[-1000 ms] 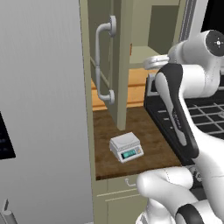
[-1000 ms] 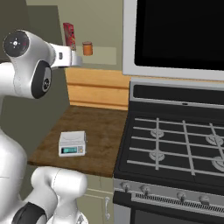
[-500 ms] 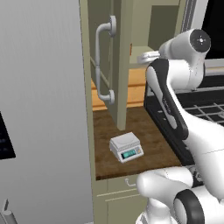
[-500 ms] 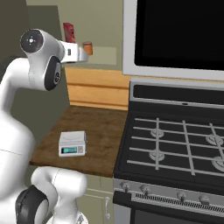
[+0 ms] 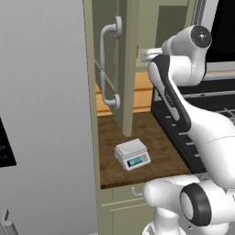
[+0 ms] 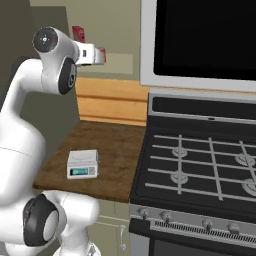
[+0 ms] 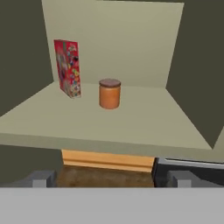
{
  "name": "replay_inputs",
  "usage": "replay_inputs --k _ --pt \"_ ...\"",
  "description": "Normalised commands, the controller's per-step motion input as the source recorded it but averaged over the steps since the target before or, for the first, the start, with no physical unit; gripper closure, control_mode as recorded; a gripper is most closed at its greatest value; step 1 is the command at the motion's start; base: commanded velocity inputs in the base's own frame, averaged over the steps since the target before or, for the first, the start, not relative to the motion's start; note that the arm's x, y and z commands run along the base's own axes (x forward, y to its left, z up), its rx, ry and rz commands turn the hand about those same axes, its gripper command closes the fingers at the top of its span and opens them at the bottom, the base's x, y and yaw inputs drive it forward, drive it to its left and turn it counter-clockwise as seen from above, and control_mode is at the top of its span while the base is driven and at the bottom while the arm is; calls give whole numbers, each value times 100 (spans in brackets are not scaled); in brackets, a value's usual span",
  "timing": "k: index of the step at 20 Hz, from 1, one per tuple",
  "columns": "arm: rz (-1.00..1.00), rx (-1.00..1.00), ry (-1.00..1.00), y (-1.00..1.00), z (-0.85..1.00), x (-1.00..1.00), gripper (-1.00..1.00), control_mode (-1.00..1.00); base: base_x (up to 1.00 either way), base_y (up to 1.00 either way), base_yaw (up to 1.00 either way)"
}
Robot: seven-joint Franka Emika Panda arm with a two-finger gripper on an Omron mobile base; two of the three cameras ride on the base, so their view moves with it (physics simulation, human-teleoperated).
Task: Pick the jam and place it on the digital scale for weighing, and close the cabinet.
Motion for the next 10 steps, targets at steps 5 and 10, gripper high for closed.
replay_inputs --k 5,10 --pt "0 0 4 6 0 52 -100 -100 0 0 0" --pt "0 -1 2 9 15 26 -100 -100 0 0 0"
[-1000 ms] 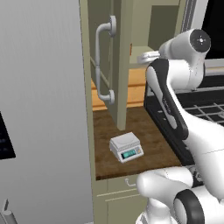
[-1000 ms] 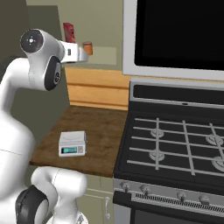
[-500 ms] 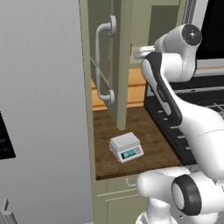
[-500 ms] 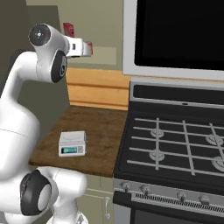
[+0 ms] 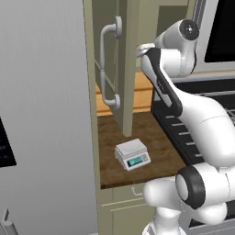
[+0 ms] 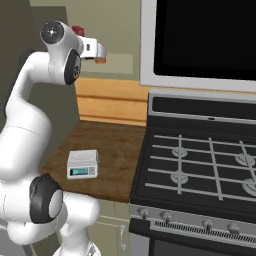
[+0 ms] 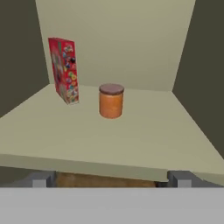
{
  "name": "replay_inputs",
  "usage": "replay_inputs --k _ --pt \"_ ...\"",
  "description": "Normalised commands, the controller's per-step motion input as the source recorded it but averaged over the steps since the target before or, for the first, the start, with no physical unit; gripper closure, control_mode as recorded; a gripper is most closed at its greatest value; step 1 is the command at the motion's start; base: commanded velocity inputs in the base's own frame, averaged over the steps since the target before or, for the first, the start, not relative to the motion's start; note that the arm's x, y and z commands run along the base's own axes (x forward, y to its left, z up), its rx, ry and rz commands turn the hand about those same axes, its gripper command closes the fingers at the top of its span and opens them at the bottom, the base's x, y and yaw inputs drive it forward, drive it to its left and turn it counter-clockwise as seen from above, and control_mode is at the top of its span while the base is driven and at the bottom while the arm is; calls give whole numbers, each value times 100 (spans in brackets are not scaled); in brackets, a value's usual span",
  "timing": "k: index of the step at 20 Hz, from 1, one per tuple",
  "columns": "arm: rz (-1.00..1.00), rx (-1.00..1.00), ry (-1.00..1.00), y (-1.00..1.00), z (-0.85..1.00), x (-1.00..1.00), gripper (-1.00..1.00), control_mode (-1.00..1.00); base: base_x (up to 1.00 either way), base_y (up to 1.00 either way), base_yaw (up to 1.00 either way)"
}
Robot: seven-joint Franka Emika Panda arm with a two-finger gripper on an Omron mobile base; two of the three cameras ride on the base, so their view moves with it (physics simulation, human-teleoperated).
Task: Pick the jam and place it on the digital scale for weighing, and close the cabinet.
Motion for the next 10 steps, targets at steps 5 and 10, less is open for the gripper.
replay_inputs --k 5,10 --pt "0 -1 4 4 10 30 -100 -100 0 0 0" --pt "0 0 2 2 0 34 -100 -100 0 0 0"
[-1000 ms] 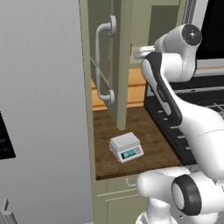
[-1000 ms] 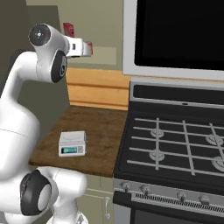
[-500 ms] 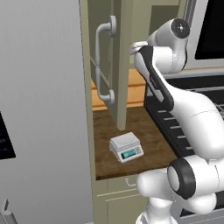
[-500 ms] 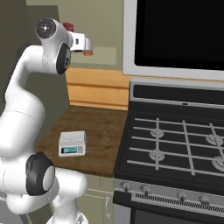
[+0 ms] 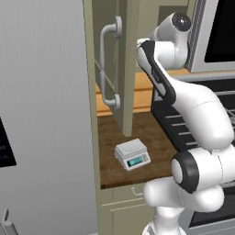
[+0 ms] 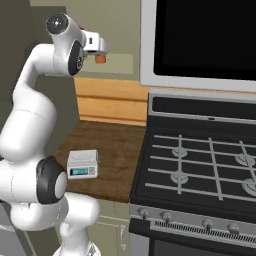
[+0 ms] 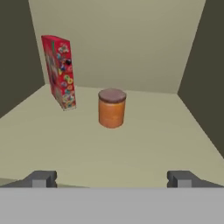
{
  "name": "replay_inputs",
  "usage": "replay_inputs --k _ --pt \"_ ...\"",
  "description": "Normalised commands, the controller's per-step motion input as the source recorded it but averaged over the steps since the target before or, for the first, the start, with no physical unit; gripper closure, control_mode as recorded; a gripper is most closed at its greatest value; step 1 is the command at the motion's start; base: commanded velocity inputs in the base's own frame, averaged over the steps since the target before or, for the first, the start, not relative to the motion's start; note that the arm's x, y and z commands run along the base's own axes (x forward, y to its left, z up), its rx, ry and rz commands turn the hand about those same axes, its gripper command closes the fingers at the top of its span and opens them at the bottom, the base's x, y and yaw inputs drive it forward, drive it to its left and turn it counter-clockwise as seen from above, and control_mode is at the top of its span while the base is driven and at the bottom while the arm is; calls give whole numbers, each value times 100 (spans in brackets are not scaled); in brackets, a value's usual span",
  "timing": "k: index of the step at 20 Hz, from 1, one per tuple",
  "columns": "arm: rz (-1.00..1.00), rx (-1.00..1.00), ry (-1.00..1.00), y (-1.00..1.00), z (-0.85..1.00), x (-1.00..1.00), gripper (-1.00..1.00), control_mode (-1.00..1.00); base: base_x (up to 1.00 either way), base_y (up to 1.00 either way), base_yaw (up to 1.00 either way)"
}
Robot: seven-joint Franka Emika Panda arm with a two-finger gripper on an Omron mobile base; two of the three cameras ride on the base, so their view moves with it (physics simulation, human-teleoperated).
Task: Pick the jam and place it on the digital scale for weighing, and close the cabinet.
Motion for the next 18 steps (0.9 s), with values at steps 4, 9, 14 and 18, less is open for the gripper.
replay_inputs --k 4,9,14,18 --pt "0 0 0 15 0 31 -100 -100 0 0 0" --pt "0 0 0 22 -4 22 -100 -100 0 0 0" --pt "0 0 0 2 -12 21 -100 -100 0 0 0" --pt "1 0 0 -2 -8 14 -100 -100 0 0 0"
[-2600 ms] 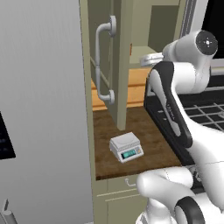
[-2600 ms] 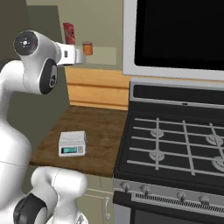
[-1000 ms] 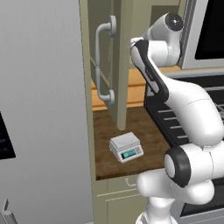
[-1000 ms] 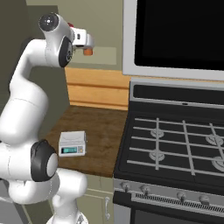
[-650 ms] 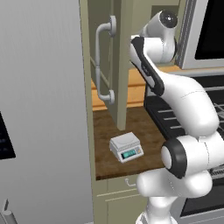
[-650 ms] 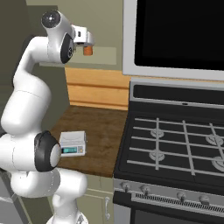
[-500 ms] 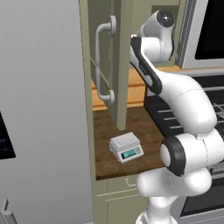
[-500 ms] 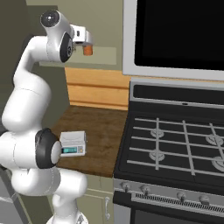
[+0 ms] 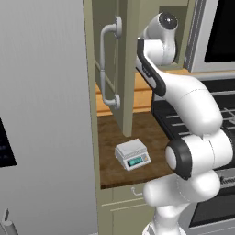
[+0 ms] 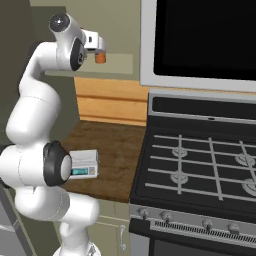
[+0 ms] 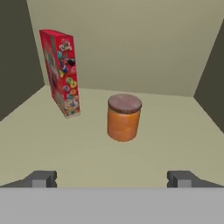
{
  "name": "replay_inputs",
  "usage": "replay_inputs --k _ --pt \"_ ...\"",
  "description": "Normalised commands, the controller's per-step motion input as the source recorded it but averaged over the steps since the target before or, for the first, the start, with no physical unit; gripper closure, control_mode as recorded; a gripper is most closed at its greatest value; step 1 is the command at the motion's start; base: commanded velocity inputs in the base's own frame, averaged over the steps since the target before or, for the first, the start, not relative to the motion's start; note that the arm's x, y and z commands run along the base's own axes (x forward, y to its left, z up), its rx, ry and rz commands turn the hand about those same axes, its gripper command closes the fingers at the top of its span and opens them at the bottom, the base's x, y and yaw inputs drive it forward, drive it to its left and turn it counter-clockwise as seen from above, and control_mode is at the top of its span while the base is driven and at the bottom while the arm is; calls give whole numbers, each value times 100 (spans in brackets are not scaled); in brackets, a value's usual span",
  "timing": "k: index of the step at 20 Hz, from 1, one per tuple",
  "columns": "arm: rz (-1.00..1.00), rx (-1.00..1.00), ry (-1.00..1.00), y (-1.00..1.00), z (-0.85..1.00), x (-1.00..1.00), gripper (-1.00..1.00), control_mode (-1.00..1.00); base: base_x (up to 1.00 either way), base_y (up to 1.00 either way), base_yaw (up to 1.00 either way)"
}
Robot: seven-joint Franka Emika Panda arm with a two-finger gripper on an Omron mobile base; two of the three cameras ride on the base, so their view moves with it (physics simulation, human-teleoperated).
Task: Pick the jam and place it on the digital scale for weighing, and close the cabinet.
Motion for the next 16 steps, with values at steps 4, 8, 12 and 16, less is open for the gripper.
replay_inputs --k 4,8,12,16 --pt "0 0 0 0 -7 16 -100 -100 0 0 0" --pt "0 0 0 -4 -8 19 -100 -100 0 0 0" --pt "0 0 2 0 -12 30 -100 -100 0 0 0" --pt "0 0 5 0 -9 39 -100 -100 0 0 0"
